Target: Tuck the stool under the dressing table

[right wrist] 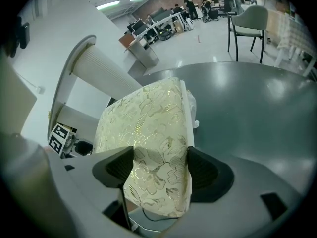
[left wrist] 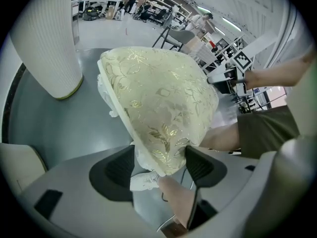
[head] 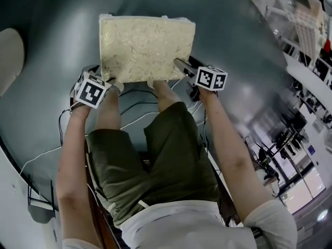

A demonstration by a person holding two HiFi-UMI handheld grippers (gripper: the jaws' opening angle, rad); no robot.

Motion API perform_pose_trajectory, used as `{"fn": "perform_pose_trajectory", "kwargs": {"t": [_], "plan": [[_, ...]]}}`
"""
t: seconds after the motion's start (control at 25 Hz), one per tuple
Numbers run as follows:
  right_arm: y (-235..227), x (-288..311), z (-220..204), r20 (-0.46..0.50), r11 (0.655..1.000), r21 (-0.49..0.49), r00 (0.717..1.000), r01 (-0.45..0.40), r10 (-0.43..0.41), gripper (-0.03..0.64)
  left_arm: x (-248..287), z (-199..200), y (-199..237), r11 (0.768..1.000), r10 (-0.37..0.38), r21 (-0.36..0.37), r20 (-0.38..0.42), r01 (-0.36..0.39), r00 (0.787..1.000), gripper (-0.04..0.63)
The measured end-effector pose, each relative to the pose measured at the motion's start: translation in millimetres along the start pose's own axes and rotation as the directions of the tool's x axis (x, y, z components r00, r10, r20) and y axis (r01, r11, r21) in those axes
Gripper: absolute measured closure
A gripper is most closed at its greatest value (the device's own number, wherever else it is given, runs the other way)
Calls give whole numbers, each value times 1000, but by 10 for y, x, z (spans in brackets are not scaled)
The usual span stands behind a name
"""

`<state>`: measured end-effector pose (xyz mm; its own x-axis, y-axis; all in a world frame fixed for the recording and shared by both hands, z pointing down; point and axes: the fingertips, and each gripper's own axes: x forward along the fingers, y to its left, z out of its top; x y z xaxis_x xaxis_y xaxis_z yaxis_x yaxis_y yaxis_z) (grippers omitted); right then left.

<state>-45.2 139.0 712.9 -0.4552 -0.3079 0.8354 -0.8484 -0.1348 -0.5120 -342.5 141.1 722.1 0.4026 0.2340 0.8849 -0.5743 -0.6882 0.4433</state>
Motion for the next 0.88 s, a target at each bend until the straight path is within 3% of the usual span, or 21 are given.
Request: {"fn": "perform_pose_trajectory", "kwargs": {"t": [0.4, 0.56, 0.88], "plan": [[113, -2, -20, 3, 998, 60, 1000, -8, 8, 286, -232, 168, 287, 999, 46, -10, 34, -46, 998, 279], [528, 263, -169, -5, 998, 62, 1000, -18, 19, 295, -445, -125, 666, 996, 91, -30, 57, -89, 994, 296], [1115, 551, -424, -51, 999, 32, 998, -35, 36, 304, -800, -552, 1152, 981, 141, -155, 125, -121, 982, 304]]}}
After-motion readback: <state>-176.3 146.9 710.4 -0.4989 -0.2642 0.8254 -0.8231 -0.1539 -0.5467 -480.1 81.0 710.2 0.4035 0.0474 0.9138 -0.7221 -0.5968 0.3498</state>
